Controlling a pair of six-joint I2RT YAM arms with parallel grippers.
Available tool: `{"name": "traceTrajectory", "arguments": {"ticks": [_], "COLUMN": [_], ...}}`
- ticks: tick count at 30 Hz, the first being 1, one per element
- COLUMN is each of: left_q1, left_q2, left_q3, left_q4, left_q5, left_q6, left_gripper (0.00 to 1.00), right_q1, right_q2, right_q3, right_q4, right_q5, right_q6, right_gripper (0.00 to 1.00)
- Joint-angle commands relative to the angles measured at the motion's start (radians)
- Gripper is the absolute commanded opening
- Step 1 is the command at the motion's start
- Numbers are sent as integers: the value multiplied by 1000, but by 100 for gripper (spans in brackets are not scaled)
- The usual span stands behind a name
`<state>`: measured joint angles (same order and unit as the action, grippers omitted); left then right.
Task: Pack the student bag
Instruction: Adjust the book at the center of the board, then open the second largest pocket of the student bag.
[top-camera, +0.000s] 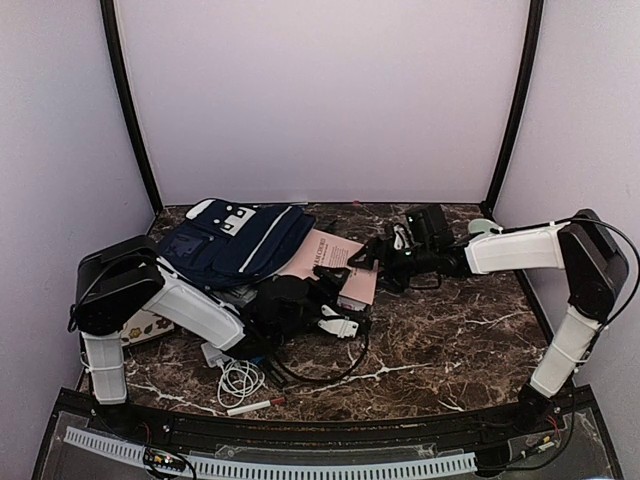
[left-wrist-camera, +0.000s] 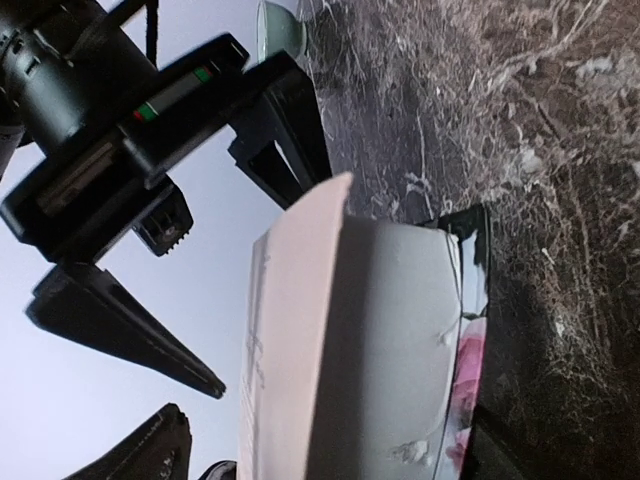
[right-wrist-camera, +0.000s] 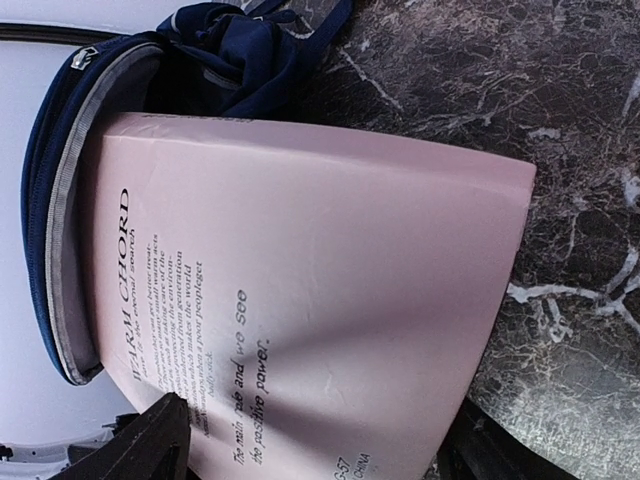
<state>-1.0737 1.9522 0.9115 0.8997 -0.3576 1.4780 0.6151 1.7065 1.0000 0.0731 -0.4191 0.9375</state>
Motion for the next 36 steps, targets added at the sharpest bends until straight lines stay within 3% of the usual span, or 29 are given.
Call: {"name": "traceTrajectory", "arguments": {"ticks": [1,3,7,9,16,27,30,33,36], "left_q1": [20,23,23,23,26,26,26,23,17], "left_q2": [69,66,29,21,19,16,12,-19,-108], "left_q3": [5,2,26,25,32,27,32,59,169], "left_q4": [237,227,150,141,128,125,117,15,-439], "left_q5": [-82,-83,-94,-88,-101,-113,-117,-119,-18], "left_q6": [117,85,-20,-31,-71,-84,-96,-156,-392], "left_gripper": [87,81,54,48,45,45,45,48,59], "right_q1": [32,32,30,24,-64,-30,-22,-22,-27], "right_q2": [-54,-59,-74,-100,-226,17,44,31,5], "right_q3": [24,22,35,36,-172,-113,-94,-126,-153], "right_q4": [112,111,54,2,115,393,441,498,486], "right_q5": [-73,-73,-68,-34,5,-171,-199,-209,-194], "right_q6": [6,6,-22,-49,86,211,227,256,258], "right_gripper": [84,84,85,88,100,99,87,61,47]}}
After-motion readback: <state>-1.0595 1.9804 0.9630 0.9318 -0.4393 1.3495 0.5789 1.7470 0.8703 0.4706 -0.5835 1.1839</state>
